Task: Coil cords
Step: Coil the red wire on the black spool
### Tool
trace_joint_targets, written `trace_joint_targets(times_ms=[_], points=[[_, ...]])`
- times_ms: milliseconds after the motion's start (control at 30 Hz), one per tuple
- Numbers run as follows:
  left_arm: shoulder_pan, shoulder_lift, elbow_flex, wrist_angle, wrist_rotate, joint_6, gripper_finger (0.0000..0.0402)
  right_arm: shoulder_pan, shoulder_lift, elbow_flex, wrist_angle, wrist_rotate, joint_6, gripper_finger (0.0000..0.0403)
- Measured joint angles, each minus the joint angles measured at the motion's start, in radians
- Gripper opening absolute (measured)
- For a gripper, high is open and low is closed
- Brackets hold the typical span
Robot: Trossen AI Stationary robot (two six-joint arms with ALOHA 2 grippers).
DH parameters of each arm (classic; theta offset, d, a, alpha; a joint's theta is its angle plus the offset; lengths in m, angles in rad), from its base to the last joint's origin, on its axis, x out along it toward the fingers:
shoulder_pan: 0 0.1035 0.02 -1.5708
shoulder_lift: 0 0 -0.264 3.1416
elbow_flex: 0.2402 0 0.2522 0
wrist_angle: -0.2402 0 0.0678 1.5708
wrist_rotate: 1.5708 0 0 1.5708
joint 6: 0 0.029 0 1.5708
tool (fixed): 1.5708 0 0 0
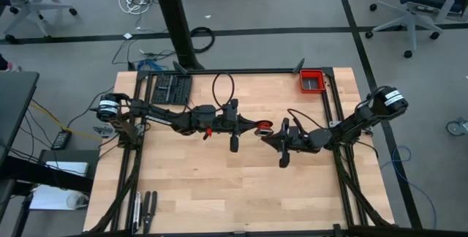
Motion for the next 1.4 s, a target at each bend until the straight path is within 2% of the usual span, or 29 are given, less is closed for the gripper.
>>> trace_joint_targets(times_ms=[267, 433, 567, 667, 1133, 1400], points=[[0.000, 0.000, 0.000, -0.001, 0.000, 0.000, 0.0000, -0.050, 0.000, 0.000, 0.001, 0.005, 0.007, 0.0001], [0.000, 0.000, 0.000, -0.001, -0.006, 0.000, 0.0001, -0.088, 0.000, 0.049, -0.014, -0.076, 0.006, 0.0001], [-0.001, 0.000, 0.000, 0.011, -0.011, 0.000, 0.0001, -0.105, 0.000, 0.124, -0.117, -0.121, 0.004, 0.0001], [-0.005, -0.002, 0.000, 0.014, -0.023, 0.001, 0.0001, -0.107, 0.000, 0.164, -0.189, -0.129, -0.015, 0.0001], [-0.009, -0.002, 0.000, 0.017, -0.025, 0.005, 0.0001, -0.108, 0.000, 0.167, -0.185, -0.131, -0.046, 0.0002], [-0.010, -0.001, 0.000, -0.005, -0.030, 0.006, 0.0000, -0.106, 0.000, 0.171, -0.186, -0.133, -0.062, 0.0044]])
